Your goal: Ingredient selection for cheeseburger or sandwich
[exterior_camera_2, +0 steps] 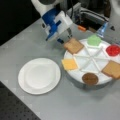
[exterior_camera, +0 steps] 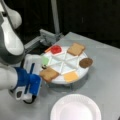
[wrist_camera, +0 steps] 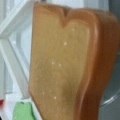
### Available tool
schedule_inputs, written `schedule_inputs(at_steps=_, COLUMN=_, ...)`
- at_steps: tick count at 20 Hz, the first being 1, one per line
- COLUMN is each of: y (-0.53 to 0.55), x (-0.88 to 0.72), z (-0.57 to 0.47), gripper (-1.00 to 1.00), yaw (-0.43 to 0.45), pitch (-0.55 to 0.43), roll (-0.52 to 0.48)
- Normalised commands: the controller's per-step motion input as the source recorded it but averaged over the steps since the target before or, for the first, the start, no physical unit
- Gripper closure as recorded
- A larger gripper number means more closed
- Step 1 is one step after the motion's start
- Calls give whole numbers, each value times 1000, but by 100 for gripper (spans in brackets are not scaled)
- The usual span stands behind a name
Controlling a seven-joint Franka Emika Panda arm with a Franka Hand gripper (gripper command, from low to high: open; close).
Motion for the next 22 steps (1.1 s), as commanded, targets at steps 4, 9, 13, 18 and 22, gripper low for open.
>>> schedule_inputs(at_steps=4, y=-194, x=173, z=-111, gripper=-100, yaw=119, pitch=-46, roll=321)
schedule_inputs(at_steps=9, y=-201, x=144, z=-134, gripper=-100, yaw=103, pitch=-45, roll=341)
schedule_inputs(at_steps=13, y=-206, x=111, z=-179, gripper=-100, yaw=76, pitch=-79, roll=377)
schedule_inputs(at_steps=18, y=-212, x=97, z=-229, gripper=-100, yaw=49, pitch=-109, roll=421)
schedule_inputs(at_steps=22, y=-203, x=107, z=-231, gripper=-100, yaw=26, pitch=-105, roll=439)
